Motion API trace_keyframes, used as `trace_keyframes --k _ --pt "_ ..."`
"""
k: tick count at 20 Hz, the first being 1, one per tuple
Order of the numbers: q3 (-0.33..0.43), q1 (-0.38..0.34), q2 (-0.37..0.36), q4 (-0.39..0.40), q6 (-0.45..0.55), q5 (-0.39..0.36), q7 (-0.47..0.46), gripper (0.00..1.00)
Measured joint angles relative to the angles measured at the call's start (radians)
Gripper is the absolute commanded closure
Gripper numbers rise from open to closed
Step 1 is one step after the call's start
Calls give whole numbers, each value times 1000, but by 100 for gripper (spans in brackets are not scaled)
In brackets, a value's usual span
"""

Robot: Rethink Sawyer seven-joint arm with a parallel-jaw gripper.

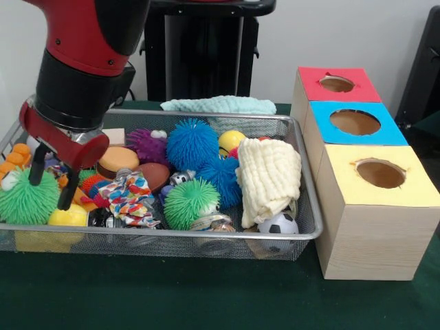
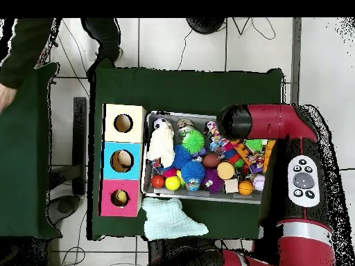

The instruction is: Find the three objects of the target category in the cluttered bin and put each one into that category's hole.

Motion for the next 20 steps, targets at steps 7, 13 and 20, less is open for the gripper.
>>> trace_keyframes --k 7,13,20 --pt "0 -27 3 -10 54 0 0 0" --pt "0 -72 9 -9 55 0 0 0" --pt "0 -127 10 9 54 0 0 0"
